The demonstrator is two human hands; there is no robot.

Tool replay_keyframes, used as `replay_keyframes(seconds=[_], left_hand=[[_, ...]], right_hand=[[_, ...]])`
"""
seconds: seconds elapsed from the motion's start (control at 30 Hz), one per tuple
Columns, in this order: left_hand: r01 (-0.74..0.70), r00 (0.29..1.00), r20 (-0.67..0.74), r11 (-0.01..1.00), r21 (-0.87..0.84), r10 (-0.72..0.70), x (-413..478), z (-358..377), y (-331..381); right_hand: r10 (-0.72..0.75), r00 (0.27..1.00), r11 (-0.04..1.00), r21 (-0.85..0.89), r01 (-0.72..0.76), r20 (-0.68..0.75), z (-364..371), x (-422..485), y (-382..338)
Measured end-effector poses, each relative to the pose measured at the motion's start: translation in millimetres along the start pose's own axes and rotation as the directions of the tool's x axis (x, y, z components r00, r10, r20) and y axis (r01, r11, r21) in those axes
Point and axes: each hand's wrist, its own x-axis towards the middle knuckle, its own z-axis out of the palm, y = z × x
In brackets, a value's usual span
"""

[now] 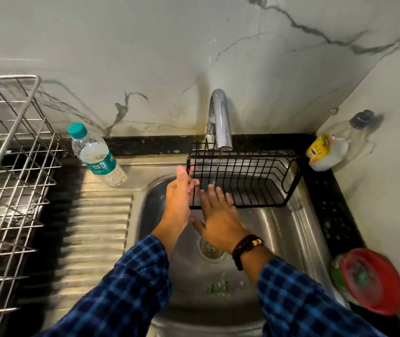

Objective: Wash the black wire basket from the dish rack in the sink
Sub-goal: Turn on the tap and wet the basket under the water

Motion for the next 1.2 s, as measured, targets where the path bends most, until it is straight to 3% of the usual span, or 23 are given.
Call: replay_keyframes(seconds=[0.1,0.2,0.3,0.37,0.43,0.5,0.6,0.63,0.7,0.77,0.8,0.83,0.9,0.97,1.07,1.13,1.2], left_hand=[[0.008,1.000,-0.006,0.993,-0.116,-0.009,10.5,-14.2,-3.1],[0.040,0.998,-0.052,0.989,-0.144,-0.048,14.9,-27.2,-7.1],[0.069,0.997,-0.022,0.990,-0.124,-0.073,10.2,-21.5,-15.4],[0.056,0.998,0.023,0.995,-0.087,-0.054,3.7,-11.0,-16.7],[0.055,0.998,0.038,0.998,-0.012,-0.054,1.9,-7.7,-19.0],[0.032,0.998,0.044,0.999,0.026,-0.033,0.9,-11.8,-15.7],[0.030,0.999,0.038,0.995,-0.099,-0.027,9.3,-29.7,-16.2],[0.032,0.999,0.017,0.992,-0.123,-0.030,11.1,-33.9,-15.5],[0.019,0.999,-0.035,0.994,-0.109,-0.023,13.0,-35.7,-13.8],[-0.001,0.999,-0.054,0.999,-0.050,-0.002,10.8,-29.8,-13.0],[-0.013,0.998,-0.059,1.000,-0.027,0.012,7.8,-26.3,-12.3],[-0.028,0.999,-0.047,1.000,-0.004,0.028,4.9,-22.4,-11.5],[-0.065,0.998,0.025,0.995,0.070,0.064,-2.8,-13.4,-6.3],[-0.103,0.993,0.063,0.988,0.112,0.097,-8.1,-7.4,-3.0],[-0.135,0.990,0.047,0.985,0.105,0.130,-13.1,-8.4,-4.4],[-0.161,0.984,0.105,0.975,0.154,0.146,-18.2,-8.8,-6.1],[-0.155,0.983,0.113,0.979,0.129,0.141,-22.2,-11.0,-7.6]], right_hand=[[-0.049,0.996,0.992,-0.117,0.041,-0.072,-1.8,-6.6,41.6],[0.166,0.981,0.978,-0.108,-0.177,-0.104,-8.0,-15.7,77.5],[0.336,0.941,0.939,-0.063,-0.337,-0.036,-12.4,-12.0,55.1],[0.278,0.960,0.959,-0.070,-0.276,0.018,-5.0,-6.9,18.8],[0.114,0.992,0.991,-0.078,-0.110,0.051,5.3,-8.4,-9.1],[0.025,0.997,1.000,-0.008,-0.024,0.078,4.5,-9.5,-5.8],[0.010,0.998,1.000,0.008,-0.011,0.063,-14.6,-22.2,26.4],[0.027,1.000,0.999,0.034,-0.027,0.007,-25.3,-32.1,33.9],[-0.009,0.956,0.997,0.070,0.031,-0.294,-51.3,-52.1,34.1],[-0.105,0.769,0.989,0.013,0.145,-0.630,-74.6,-61.8,23.9],[-0.085,0.680,0.993,-0.009,0.114,-0.729,-83.4,-56.6,20.9],[0.002,0.670,1.000,0.011,0.010,-0.742,-94.0,-46.7,19.8],[0.262,0.808,0.963,0.094,-0.251,-0.528,-112.8,-22.7,17.0],[0.364,0.895,0.931,0.118,-0.345,-0.257,-120.0,-3.7,13.6],[0.125,0.964,0.992,0.025,-0.123,-0.234,-116.7,3.3,-6.8],[-0.091,0.970,0.996,-0.021,0.088,-0.227,-113.2,3.9,-17.9],[-0.194,0.965,0.981,-0.019,0.193,-0.179,-114.8,5.0,-12.3]])
